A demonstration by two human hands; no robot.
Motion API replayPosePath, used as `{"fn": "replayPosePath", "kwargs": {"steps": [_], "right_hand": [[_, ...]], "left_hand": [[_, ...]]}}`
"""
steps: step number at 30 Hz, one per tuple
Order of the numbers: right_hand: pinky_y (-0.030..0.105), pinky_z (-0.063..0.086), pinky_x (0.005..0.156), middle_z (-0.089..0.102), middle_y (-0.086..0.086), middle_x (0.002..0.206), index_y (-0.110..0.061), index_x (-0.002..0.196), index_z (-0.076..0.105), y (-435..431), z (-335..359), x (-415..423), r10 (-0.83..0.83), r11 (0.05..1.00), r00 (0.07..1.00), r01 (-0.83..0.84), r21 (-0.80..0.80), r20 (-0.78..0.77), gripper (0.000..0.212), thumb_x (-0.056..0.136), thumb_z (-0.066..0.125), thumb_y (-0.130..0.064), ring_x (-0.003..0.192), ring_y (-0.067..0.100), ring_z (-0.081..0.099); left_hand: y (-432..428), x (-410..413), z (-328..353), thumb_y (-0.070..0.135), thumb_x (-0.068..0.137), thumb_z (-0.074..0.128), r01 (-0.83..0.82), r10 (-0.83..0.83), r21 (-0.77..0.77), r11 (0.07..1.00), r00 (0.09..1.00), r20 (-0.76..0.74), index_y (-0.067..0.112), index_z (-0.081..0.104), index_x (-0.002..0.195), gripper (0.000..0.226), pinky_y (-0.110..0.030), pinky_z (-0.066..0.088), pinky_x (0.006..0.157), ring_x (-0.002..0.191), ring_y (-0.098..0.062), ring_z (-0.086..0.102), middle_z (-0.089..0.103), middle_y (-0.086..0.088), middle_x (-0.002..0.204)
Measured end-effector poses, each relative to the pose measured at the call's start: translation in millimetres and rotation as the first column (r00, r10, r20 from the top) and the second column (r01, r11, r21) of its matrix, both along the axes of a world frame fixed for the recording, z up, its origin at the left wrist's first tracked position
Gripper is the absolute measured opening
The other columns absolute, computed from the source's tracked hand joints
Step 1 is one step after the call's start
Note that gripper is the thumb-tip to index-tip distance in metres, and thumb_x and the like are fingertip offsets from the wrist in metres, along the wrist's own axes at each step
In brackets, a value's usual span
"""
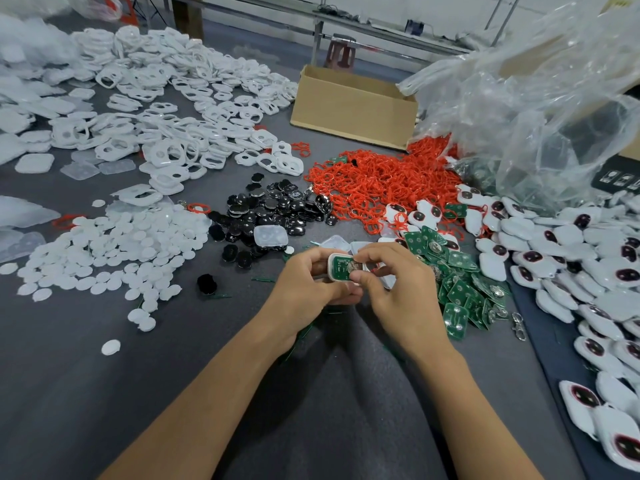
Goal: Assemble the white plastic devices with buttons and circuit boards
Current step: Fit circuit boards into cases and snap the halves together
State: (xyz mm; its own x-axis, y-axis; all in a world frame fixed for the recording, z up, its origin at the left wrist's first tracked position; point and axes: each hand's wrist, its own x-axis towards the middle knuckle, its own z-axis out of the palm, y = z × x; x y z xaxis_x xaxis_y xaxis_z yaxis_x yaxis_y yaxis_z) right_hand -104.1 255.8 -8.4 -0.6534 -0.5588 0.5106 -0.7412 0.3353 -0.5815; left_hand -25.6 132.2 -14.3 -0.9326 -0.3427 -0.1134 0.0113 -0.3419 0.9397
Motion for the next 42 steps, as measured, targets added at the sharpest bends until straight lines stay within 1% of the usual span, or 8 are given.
{"fn": "replayPosePath", "kwargs": {"steps": [11, 15, 25, 32, 35, 37, 39, 42], "right_hand": [[0.034, 0.053, 0.076, 0.063, -0.004, 0.092, -0.011, 0.089, 0.068, -1.7, -1.8, 0.0, -0.010, 1.000, 1.000, 0.010, 0.003, -0.016, 0.016, 0.076, 0.072, -0.002, 0.080, 0.014, 0.061], [0.032, 0.053, 0.077, 0.064, -0.004, 0.092, -0.012, 0.090, 0.068, -1.1, -2.5, -0.2, -0.015, 1.000, 1.000, 0.015, 0.004, -0.014, 0.017, 0.077, 0.072, -0.003, 0.080, 0.012, 0.061], [0.038, 0.053, 0.075, 0.063, -0.007, 0.092, -0.014, 0.090, 0.068, -1.4, -3.6, 0.1, -0.015, 1.000, 1.000, 0.015, 0.020, -0.020, 0.015, 0.077, 0.073, -0.008, 0.082, 0.012, 0.060], [0.034, 0.052, 0.075, 0.065, -0.006, 0.093, -0.014, 0.092, 0.068, -0.6, -4.1, -0.6, -0.023, 0.999, 1.000, 0.024, 0.028, -0.012, 0.018, 0.078, 0.072, -0.004, 0.082, 0.009, 0.060], [0.024, 0.050, 0.075, 0.065, -0.006, 0.095, -0.013, 0.096, 0.068, 0.3, -1.1, 1.4, 0.012, 0.999, 1.000, -0.012, -0.042, -0.001, 0.016, 0.080, 0.072, -0.012, 0.085, 0.005, 0.059], [0.018, 0.048, 0.079, 0.064, -0.008, 0.100, -0.014, 0.101, 0.067, 1.1, 1.8, 4.7, 0.013, 0.994, 1.000, -0.015, -0.112, -0.015, 0.020, 0.082, 0.068, -0.019, 0.094, 0.002, 0.058], [0.025, 0.048, 0.086, 0.064, -0.007, 0.105, -0.014, 0.103, 0.067, 0.2, 4.6, 9.8, -0.025, 0.987, 0.998, 0.016, -0.162, -0.050, 0.022, 0.082, 0.066, -0.019, 0.105, 0.004, 0.056], [0.033, 0.048, 0.088, 0.066, -0.001, 0.103, -0.011, 0.100, 0.069, -9.4, 12.7, 17.6, -0.052, 0.976, 0.993, 0.028, -0.214, -0.108, 0.016, 0.084, 0.065, -0.014, 0.105, 0.010, 0.058]], "left_hand": [[0.3, -0.3, 0.8, -0.019, 0.077, 0.065, 0.007, -0.007, -0.009, 1.000, 1.000, 0.004, -0.007, 0.057, 0.112, 0.038, -0.032, 0.060, 0.075, 0.085, -0.026, 0.066, 0.065, -0.026, 0.108], [0.7, -0.3, 0.7, -0.020, 0.079, 0.063, 0.006, -0.006, -0.003, 1.000, 1.000, -0.001, -0.009, 0.055, 0.114, 0.037, -0.029, 0.060, 0.071, 0.078, -0.022, 0.067, 0.065, -0.023, 0.103], [0.6, -0.4, -0.1, -0.019, 0.079, 0.064, 0.005, -0.005, -0.032, 0.999, 1.000, 0.002, -0.007, 0.057, 0.112, 0.036, -0.027, 0.060, 0.069, 0.078, -0.020, 0.068, 0.067, -0.019, 0.099], [3.0, -1.9, 1.2, -0.001, 0.090, 0.062, -0.021, 0.021, -0.033, 0.999, 1.000, 0.010, -0.006, 0.058, 0.111, 0.022, -0.030, 0.060, 0.071, 0.069, -0.022, 0.067, 0.069, -0.015, 0.087], [3.2, -3.0, 4.1, 0.003, 0.095, 0.056, -0.048, 0.048, 0.013, 0.999, 0.999, 0.025, -0.007, 0.058, 0.111, 0.019, -0.027, 0.060, 0.066, 0.061, -0.018, 0.067, 0.069, -0.012, 0.083], [2.9, -4.5, 4.2, 0.003, 0.096, 0.053, -0.072, 0.071, 0.029, 0.997, 0.997, 0.026, -0.007, 0.058, 0.111, 0.018, -0.028, 0.059, 0.065, 0.058, -0.015, 0.067, 0.068, -0.010, 0.083], [3.4, -4.8, 2.6, 0.001, 0.096, 0.052, -0.083, 0.083, -0.003, 0.997, 0.996, 0.025, -0.005, 0.058, 0.110, 0.016, -0.031, 0.059, 0.066, 0.060, -0.018, 0.066, 0.068, -0.011, 0.085], [4.2, -4.7, -0.2, -0.001, 0.096, 0.051, -0.071, 0.072, -0.055, 0.996, 0.997, 0.018, -0.003, 0.056, 0.107, 0.012, -0.033, 0.058, 0.064, 0.066, -0.027, 0.063, 0.066, -0.018, 0.089]]}}
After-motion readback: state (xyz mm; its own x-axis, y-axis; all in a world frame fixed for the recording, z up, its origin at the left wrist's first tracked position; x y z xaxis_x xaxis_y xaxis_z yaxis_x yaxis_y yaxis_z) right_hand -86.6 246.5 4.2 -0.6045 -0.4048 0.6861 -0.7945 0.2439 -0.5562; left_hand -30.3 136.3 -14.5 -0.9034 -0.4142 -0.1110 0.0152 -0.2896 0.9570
